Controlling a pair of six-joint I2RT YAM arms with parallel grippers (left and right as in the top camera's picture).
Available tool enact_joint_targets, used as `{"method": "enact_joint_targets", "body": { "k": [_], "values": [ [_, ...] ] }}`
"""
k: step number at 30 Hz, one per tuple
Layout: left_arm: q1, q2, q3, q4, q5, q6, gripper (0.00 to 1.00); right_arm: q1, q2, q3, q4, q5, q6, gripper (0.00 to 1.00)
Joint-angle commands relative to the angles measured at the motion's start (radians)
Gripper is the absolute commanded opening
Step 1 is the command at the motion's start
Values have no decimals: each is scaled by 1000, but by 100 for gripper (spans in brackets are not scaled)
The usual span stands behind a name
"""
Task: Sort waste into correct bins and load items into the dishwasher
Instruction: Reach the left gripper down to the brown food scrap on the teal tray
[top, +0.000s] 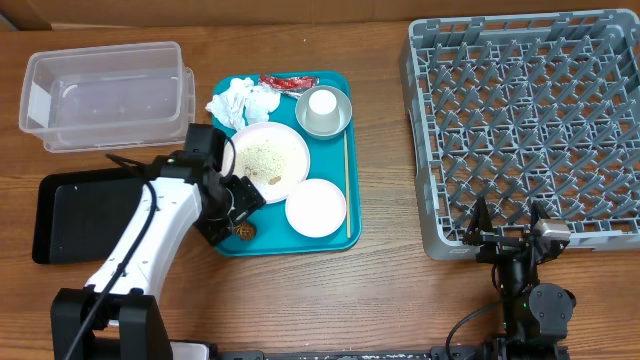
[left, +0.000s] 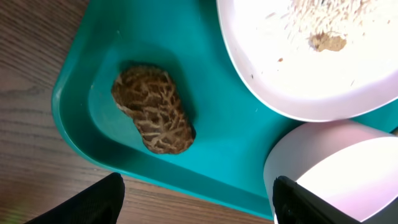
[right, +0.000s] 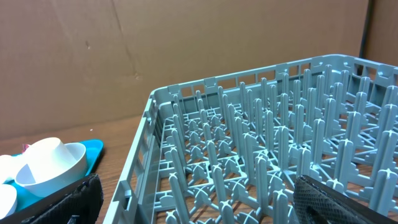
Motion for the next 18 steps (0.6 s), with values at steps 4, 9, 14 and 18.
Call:
{"method": "enact_joint_targets", "body": {
  "k": [4,9,14,18],
  "values": [
    [-11,17,19,-13,-63,-69,76,-2,-9,-10,6,-4,0,100],
    [-11,65,19,-9,-109,-125,72,-2,-9,-10,6,-4,0,100],
    [-11,149,19,10,-91,-124,68,-2,-9,-10,6,-4,0,100],
    [-11,188,19,29,-86,-124,68,-2,-9,-10,6,-4,0,100]
  ]
}}
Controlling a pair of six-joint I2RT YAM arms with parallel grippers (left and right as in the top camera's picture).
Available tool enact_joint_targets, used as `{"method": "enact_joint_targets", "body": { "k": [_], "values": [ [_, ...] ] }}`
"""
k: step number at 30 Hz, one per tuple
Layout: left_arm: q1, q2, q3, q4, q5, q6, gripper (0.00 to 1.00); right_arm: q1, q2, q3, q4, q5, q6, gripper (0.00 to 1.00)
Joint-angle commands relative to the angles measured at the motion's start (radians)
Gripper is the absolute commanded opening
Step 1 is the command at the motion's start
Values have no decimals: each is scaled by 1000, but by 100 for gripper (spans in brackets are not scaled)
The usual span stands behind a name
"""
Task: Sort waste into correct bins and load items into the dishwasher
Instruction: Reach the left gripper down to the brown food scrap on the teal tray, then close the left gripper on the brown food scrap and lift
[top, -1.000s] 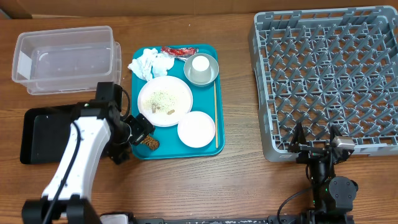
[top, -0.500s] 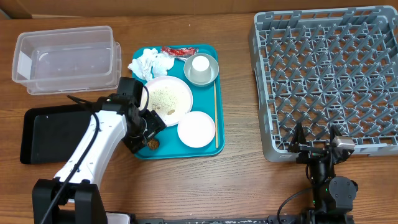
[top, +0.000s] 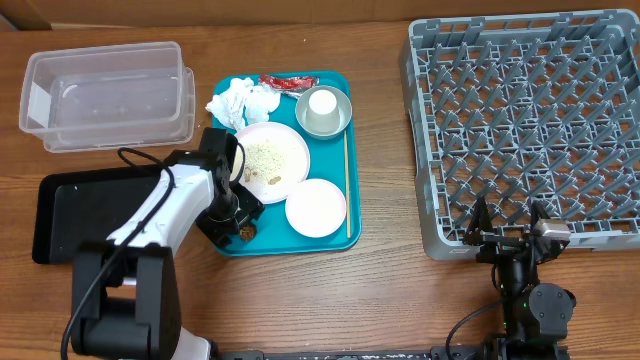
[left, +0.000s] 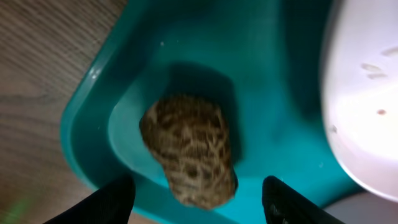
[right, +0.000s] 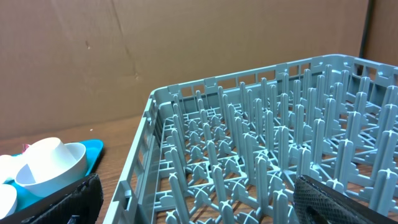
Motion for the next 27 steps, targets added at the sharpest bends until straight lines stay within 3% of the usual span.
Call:
{"method": "enact_joint_targets", "body": {
  "k": [1,5,9,27],
  "values": [
    [-5,22,19,14,-13,-22,68,-2,-9,-11,6,-4,0,100],
    [-5,23,19,42,-14,-21,68,-2,-9,-11,6,-4,0,100],
    [-5,25,18,50,-14,-21,59,-2,-9,-11,6,-4,0,100],
    [-5,26,-93,110,-33,-23,60,-2,-9,-11,6,-4,0,100]
  ]
}}
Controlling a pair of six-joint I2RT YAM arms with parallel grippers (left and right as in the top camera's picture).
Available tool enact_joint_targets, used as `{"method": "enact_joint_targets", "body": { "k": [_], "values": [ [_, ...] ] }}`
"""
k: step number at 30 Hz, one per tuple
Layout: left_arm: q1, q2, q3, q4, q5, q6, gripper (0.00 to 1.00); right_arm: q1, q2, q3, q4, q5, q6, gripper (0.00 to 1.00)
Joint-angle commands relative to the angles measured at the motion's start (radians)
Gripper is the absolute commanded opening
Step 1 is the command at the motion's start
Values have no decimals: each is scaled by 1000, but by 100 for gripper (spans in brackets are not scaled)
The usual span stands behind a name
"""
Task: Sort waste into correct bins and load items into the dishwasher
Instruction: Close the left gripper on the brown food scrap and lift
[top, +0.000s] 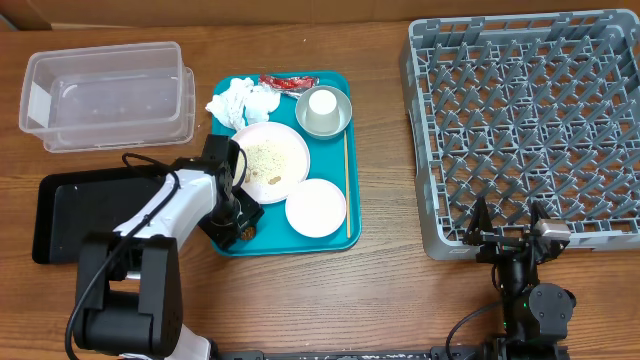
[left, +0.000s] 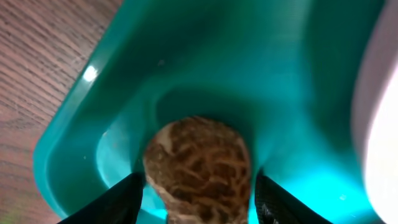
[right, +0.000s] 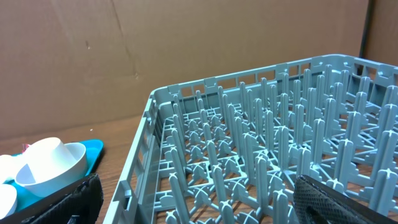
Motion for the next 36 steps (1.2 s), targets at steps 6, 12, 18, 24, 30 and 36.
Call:
{"method": "enact_joint_targets", "body": {
  "k": [6,12,18,24,30,36],
  "values": [
    [-5,9,-22,4,-22,-6,50,-2,-9,-10,7,-5,0,100],
    [-4,9,-8,-4,-30,8,47,-2,-9,-10,7,-5,0,100],
    [-4,9,38,-46,-32,30,41,-2,-9,-10,7,-5,0,100],
    [-4,9,93,-97,-36,37,35,-2,-9,-10,7,-5,0,100],
    [9,9,215,-214,-69,49,36,-1,-9,-10,7,-5,0,100],
    [108,9,373,-323,-134,90,37,-2,-9,-10,7,-5,0,100]
  ]
}}
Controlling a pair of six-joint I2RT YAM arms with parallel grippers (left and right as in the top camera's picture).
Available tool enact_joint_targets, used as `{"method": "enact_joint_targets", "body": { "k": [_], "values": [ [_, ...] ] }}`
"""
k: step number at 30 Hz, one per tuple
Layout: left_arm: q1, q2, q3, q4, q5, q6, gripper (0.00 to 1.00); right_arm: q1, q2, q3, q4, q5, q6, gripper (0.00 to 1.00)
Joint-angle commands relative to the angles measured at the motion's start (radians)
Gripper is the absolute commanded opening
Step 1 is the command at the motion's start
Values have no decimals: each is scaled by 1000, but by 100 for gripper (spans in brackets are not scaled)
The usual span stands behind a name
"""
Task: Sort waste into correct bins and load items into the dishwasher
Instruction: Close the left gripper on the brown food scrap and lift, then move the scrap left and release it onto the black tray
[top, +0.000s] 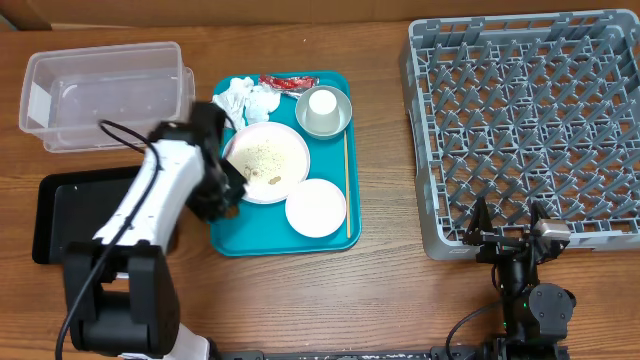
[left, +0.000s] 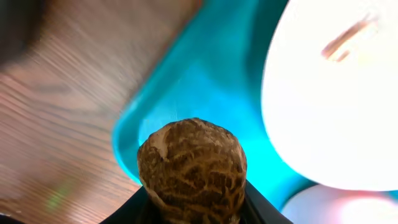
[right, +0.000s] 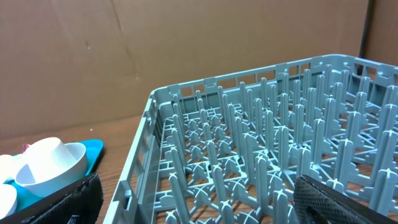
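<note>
A brown, crackle-patterned lump of food (left: 191, 165) is off the tray floor, and my left gripper (left: 191, 202) is shut on it. From overhead the left gripper (top: 218, 197) is over the left edge of the teal tray (top: 250, 241) and hides the lump. On the tray are a crumb-strewn white plate (top: 265, 160), a small white dish (top: 316, 207), a cup in a grey bowl (top: 323, 108), a crumpled napkin (top: 243, 98), a red wrapper (top: 285, 82) and a chopstick (top: 347, 185). My right gripper (right: 199, 208) stands open at the near edge of the grey dish rack (top: 530, 130).
A clear plastic bin (top: 105, 95) sits at the back left of the wooden table. A black bin (top: 70, 215) lies in front of it, just left of the tray. In the left wrist view the tray rim (left: 134, 134) and bare wood lie below the lump.
The brown lump lay in the tray's near left corner between my left fingers. Now the left gripper is shut on it and holds it higher, over the tray's left edge. The right arm is unchanged.
My left gripper was open above the lump in the tray's near left corner. It was then lower and closer, then had a finger on each side of the lump. Now it holds the lump off the tray. The right arm stayed at the rack throughout.
</note>
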Motion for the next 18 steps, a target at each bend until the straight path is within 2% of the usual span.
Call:
{"method": "enact_joint_targets", "body": {
  "k": [1,6,15,18],
  "values": [
    [87,9,87,-26,-60,51,37,-1,-9,-10,6,-5,0,100],
    [252,9,143,-37,-64,79,38,-1,-9,-10,6,-5,0,100],
    [538,9,90,38,-82,80,40,-2,-9,-10,6,-5,0,100],
    [586,9,72,62,-82,79,47,-2,-9,-10,6,-5,0,100]
  ]
}}
